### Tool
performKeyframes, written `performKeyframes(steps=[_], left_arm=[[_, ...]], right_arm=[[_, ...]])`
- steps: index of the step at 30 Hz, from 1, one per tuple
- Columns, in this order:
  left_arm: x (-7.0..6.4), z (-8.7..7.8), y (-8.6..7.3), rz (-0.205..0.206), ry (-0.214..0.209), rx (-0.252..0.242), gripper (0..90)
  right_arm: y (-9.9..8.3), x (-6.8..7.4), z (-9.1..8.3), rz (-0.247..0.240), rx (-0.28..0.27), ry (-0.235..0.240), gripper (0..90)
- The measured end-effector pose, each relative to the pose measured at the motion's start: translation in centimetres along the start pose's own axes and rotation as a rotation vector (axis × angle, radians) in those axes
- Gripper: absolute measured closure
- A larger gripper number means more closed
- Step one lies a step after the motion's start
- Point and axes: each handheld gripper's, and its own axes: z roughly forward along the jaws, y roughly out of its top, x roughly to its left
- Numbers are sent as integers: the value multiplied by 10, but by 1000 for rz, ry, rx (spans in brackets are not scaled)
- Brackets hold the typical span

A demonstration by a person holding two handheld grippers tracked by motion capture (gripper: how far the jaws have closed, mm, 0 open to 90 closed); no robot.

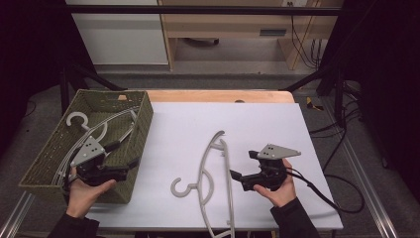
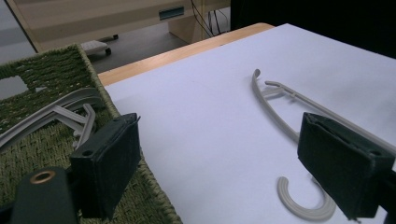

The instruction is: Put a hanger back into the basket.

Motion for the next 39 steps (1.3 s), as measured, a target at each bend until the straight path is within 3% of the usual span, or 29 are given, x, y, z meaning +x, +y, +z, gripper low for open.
performKeyframes(steps=[5, 8, 12, 21, 32, 35, 36, 39], left_arm=[[-4, 6, -2, 22, -5, 23, 118], [-4, 6, -3, 22, -8, 29, 113], [-3, 6, -3, 17, 1, 24, 111], [0, 6, -5, 22, 9, 26, 97], [3, 3, -5, 17, 20, 19, 88], [3, 2, -5, 20, 22, 22, 88], [3, 3, -5, 19, 23, 24, 88], [3, 4, -5, 19, 25, 27, 89]], right_arm=[[-2, 13, 15, -11, 45, 12, 68], [-4, 17, 23, 2, 76, 36, 70], [-8, 24, 34, -7, 117, 32, 79], [-16, 49, 58, -63, 211, 59, 99], [-39, 75, 86, -79, 333, 104, 136], [-46, 78, 91, -90, 360, 102, 135], [-48, 81, 92, -72, 377, 82, 130], [-53, 81, 95, -101, 397, 60, 124]])
